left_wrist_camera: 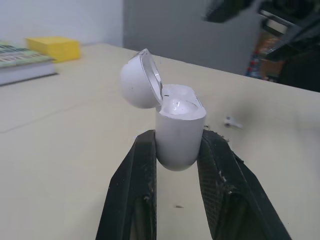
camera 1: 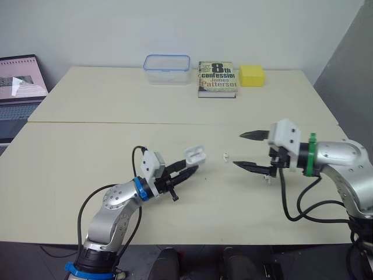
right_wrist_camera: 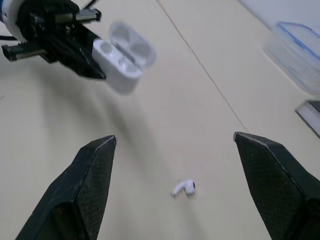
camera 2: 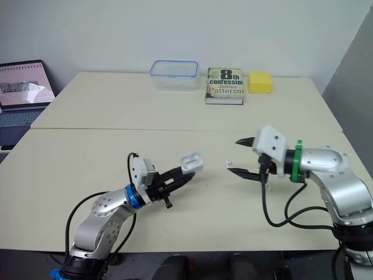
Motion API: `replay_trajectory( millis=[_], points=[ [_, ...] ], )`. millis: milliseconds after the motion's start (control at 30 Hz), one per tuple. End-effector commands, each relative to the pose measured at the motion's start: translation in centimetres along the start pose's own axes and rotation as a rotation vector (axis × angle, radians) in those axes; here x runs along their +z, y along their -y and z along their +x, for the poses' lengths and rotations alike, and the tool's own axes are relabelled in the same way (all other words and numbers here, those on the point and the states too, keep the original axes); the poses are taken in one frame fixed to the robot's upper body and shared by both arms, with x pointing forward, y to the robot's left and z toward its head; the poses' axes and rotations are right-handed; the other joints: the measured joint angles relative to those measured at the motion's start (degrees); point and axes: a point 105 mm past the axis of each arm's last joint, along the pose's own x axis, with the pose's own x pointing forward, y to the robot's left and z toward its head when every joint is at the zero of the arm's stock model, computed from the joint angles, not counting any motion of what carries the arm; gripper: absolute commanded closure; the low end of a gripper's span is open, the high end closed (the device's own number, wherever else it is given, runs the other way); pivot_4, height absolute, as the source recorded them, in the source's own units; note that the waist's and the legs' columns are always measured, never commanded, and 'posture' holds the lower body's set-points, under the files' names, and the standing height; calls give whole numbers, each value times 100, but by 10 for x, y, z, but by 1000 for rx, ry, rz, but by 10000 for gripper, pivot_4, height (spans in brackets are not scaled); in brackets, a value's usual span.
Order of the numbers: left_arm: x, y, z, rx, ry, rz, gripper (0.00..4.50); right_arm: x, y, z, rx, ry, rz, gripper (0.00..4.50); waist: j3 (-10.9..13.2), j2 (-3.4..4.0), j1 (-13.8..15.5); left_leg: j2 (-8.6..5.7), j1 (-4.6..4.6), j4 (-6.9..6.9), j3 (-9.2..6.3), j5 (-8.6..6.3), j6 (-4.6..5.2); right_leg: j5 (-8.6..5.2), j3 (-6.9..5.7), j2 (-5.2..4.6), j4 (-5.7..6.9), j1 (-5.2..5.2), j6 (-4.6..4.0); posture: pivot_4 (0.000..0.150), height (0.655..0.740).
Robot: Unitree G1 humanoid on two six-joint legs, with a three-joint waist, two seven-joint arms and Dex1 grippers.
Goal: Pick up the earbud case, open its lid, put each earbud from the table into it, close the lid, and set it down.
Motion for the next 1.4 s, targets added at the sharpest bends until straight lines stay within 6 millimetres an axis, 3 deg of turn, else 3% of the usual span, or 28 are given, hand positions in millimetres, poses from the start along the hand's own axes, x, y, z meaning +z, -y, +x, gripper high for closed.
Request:
replay_trajectory(
  millis=[33,300,333,433,667,967,1233,1400],
  points=[
    [11,-11,-6,77,48,51,37283,-10,10,-36,-105,-28,-14,5912,0,1,1,-1,0,0,3,0,0,0,3,0,0,0,0,1500,7400],
    [14,-24,-12,167,66,70,37283,-69,-17,-103,-139,-268,114,5912,-1,1,-18,0,9,1,9,0,0,0,7,1,1,6,1,1500,7400],
    [15,-25,-12,172,68,74,37283,-72,-18,-107,-151,-280,132,5912,-2,2,-30,0,11,0,11,0,0,0,10,2,2,6,1,1500,7400],
    [18,-28,-12,192,74,83,37283,-78,-19,-115,-170,-304,163,230,-3,1,-47,1,20,0,22,0,0,0,21,3,7,7,1,1500,7400],
    [20,-30,-14,224,74,91,37283,-80,-15,-118,-203,-316,130,0,-4,-1,-23,-1,12,0,23,0,0,-1,22,2,-3,6,2,1500,7400],
    [18,-29,-15,219,61,96,37283,-49,-20,-45,-129,-219,124,0,-4,-2,-34,0,14,0,24,0,-1,-1,23,4,2,5,2,1500,7400],
    [15,-23,-13,193,42,97,37283,-51,4,62,-382,-211,251,0,-8,-12,-45,0,8,-3,17,1,-3,0,20,3,6,-5,1,1500,7400],
    [14,-25,-14,187,32,104,37283,-58,11,97,-468,-236,303,0,-8,-12,-14,-2,2,-3,9,1,-3,8,12,0,5,-5,-13,1500,7400]
  ],
)
